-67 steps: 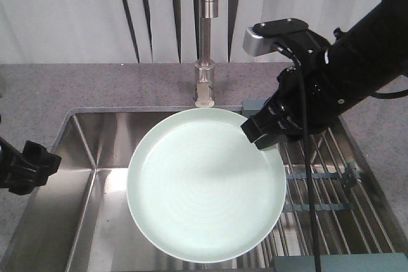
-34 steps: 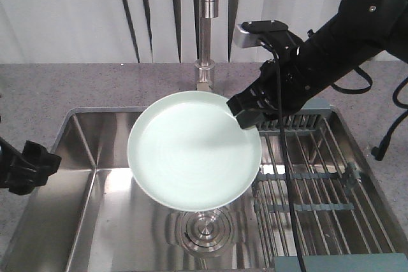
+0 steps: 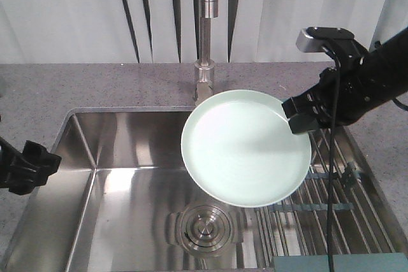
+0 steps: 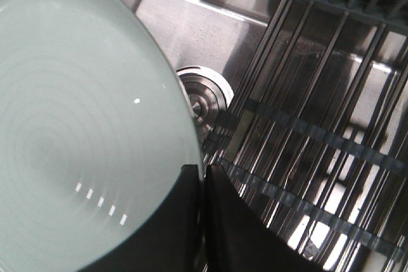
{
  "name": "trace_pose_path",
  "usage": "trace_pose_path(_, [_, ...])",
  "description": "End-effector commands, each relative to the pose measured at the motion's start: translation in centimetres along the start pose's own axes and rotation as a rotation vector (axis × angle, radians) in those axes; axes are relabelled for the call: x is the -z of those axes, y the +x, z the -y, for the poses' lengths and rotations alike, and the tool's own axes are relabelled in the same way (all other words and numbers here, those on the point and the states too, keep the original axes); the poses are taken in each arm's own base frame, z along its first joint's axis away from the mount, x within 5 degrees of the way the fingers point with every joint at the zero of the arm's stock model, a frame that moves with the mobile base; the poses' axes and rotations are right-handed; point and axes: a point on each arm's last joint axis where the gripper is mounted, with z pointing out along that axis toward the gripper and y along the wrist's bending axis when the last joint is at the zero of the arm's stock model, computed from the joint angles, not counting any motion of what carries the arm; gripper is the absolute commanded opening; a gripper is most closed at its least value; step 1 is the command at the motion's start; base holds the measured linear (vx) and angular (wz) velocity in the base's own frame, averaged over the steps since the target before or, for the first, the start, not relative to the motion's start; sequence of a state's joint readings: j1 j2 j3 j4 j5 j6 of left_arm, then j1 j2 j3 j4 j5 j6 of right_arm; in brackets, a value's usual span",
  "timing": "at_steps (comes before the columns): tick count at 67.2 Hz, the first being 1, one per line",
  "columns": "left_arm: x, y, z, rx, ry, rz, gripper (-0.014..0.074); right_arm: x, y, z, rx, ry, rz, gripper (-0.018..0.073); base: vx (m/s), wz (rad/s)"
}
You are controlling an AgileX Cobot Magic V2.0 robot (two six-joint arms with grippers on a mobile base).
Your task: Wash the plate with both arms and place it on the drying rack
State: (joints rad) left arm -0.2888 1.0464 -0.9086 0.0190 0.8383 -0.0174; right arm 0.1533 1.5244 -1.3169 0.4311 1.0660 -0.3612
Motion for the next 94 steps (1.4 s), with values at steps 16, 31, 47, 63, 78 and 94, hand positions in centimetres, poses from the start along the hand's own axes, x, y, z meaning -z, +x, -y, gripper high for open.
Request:
trace_pose_path(16, [1.0,-1.0,0.1,0.008,0.006,0.092,0.059,1.9,3.6,-2.3,0.009,-0.019,0.09,-0.0004,0.0,0.0])
trace_pose_path(31, [1.0,-1.0,0.1,0.008,0.006,0.092,0.059,0.4,4.4,-5.4,0.043,-0.071,0.072,-0.0004,0.0,0.0])
trace_pose_path(47, [1.0,-1.0,0.1,0.008,0.006,0.092,0.059,-1.2,3.6,-8.0,0.079,-0.116,0.085,-0.0004,0.0,0.0])
trace_pose_path(63, [1.0,-1.0,0.1,0.008,0.006,0.092,0.059,-2.2,0.5,-8.9,0.108,-0.132,0.089,-0.0004,0.0,0.0])
trace_pose_path(78, [1.0,-1.0,0.1,0.008,0.006,0.092,0.059,-3.1,-2.8,-8.4,0.124,-0.111,0.104,-0.0004,0.0,0.0])
trace_pose_path(94, [1.0,-1.0,0.1,0.008,0.006,0.092,0.059,-3.4,-5.8,-6.0,0.107,-0.084,0.121,-0.0004,0.0,0.0])
